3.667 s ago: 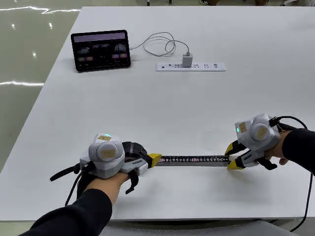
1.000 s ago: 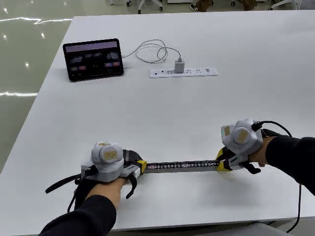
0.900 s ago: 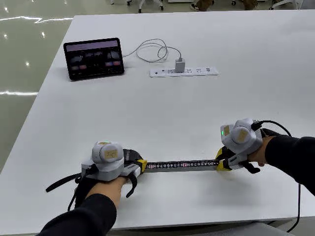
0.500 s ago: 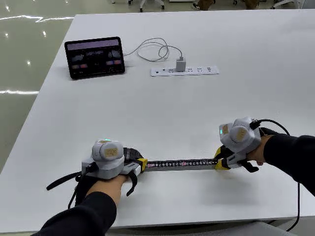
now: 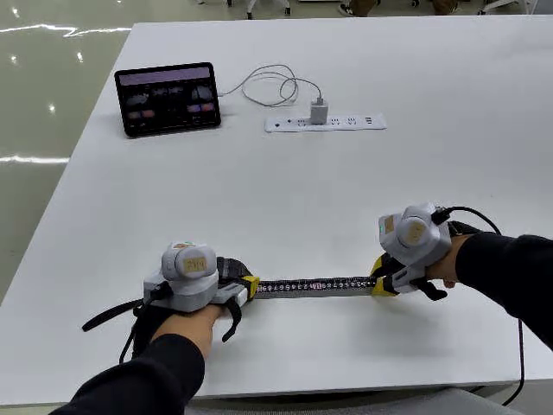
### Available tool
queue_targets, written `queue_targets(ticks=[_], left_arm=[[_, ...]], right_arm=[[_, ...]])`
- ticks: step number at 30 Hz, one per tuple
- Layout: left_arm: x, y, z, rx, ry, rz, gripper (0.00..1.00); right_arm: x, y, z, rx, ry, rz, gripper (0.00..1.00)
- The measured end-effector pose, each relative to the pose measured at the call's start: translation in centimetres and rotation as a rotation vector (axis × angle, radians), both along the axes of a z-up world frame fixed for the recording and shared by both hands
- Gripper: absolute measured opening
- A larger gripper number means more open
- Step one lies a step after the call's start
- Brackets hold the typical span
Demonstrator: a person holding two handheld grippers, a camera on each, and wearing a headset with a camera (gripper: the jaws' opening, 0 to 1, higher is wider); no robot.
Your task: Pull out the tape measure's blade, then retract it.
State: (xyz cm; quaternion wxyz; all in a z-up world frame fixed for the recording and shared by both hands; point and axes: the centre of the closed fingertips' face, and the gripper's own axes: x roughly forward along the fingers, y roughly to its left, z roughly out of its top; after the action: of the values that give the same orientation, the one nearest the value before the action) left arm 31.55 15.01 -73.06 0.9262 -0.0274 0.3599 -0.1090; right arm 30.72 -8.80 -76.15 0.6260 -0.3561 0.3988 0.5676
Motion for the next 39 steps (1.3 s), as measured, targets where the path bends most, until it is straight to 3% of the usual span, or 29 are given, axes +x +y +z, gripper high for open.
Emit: queue_targets(ticks=[39], left_arm=[[0.1,0.0,0.0,-0.007,0.003,-0.001,0.59]], right_arm=[[0.0,2.9,0.1,0.051,0.001,-0.006,0.11]])
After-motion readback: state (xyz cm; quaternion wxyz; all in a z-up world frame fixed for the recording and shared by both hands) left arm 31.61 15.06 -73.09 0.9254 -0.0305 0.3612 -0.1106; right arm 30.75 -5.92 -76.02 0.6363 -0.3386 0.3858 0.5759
